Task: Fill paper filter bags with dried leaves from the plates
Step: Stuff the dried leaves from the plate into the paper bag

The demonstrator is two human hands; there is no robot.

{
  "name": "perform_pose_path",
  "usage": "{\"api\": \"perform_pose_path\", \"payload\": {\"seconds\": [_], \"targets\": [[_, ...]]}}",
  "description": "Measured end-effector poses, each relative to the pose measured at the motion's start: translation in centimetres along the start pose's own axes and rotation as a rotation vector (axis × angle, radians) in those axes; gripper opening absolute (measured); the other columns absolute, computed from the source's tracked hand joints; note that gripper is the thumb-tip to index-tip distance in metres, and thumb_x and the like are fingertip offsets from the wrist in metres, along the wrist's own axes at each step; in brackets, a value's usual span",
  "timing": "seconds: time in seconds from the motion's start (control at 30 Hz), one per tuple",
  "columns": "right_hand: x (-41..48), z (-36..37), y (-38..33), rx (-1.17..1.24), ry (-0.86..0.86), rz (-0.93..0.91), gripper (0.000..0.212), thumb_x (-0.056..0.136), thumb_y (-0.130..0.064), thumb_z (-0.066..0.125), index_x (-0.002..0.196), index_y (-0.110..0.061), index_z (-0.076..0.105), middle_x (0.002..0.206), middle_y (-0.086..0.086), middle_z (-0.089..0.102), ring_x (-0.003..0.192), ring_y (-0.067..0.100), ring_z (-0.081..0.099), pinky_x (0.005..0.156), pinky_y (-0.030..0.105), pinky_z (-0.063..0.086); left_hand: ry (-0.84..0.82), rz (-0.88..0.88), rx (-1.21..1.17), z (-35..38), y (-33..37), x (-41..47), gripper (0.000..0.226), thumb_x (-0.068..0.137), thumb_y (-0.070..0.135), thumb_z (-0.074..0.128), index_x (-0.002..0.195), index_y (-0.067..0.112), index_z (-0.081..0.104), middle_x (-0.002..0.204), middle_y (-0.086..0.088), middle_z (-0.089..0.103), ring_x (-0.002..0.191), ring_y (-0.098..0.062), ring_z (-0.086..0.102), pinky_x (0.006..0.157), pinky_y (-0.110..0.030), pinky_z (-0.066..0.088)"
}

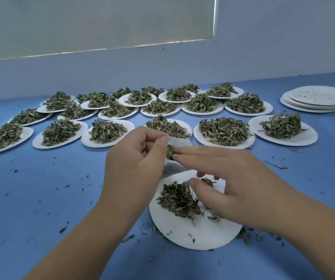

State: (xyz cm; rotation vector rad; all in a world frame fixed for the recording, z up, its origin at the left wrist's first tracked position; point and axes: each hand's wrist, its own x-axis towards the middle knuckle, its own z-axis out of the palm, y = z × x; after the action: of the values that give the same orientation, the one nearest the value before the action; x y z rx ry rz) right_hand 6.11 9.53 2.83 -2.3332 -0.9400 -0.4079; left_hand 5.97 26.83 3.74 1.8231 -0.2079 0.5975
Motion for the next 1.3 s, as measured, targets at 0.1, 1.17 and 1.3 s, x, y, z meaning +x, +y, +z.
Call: {"api": "perform_pose_path", "payload": {"seconds": [0.1, 1.17, 1.3], "targets": [[0.2, 0.5, -0.2, -0.139, -0.165, -0.006, 0.046, 0.088, -0.037, 0.047, 0.134, -0.041, 0.050, 0.145, -0.034, 0.034, 0.119, -0.004, 0.049, 0.080, 0.030, 0.053, -0.040, -0.008, -0.034, 0.4, 0.1, -0.4, 0.016, 0.091, 0.009, 0.060, 0.080, 0.019, 0.067, 0.053, 0.013, 0.059, 0.045, 0.003, 0.057, 0.045, -0.005, 0.042], [0.1, -2.6, 3.3, -0.054, -0.690, 0.313, 0.066, 0.080, -0.045, 0.072, 0.132, -0.060, 0.035, 0.122, -0.040, 0.032, 0.102, -0.014, 0.040, 0.080, 0.018, 0.038, 0.083, 0.089, 0.103, -1.2, -1.0, 0.9, 0.022, 0.093, 0.016, 0.060, 0.081, 0.034, 0.066, 0.067, 0.004, 0.060, 0.050, 0.001, 0.046, 0.046, -0.006, 0.035], [0.4, -1.4, 3.3, -0.115, -0.553, 0.310, 0.044, 0.086, -0.038, 0.068, 0.123, -0.053, 0.051, 0.098, -0.030, 0.041, 0.084, -0.012, 0.045, 0.065, 0.013, 0.032, 0.067, 0.094, 0.118, -1.1, -1.1, 0.8, 0.021, 0.093, 0.017, 0.060, 0.083, 0.035, 0.066, 0.069, 0.000, 0.058, 0.049, -0.002, 0.044, 0.045, -0.008, 0.033]]}}
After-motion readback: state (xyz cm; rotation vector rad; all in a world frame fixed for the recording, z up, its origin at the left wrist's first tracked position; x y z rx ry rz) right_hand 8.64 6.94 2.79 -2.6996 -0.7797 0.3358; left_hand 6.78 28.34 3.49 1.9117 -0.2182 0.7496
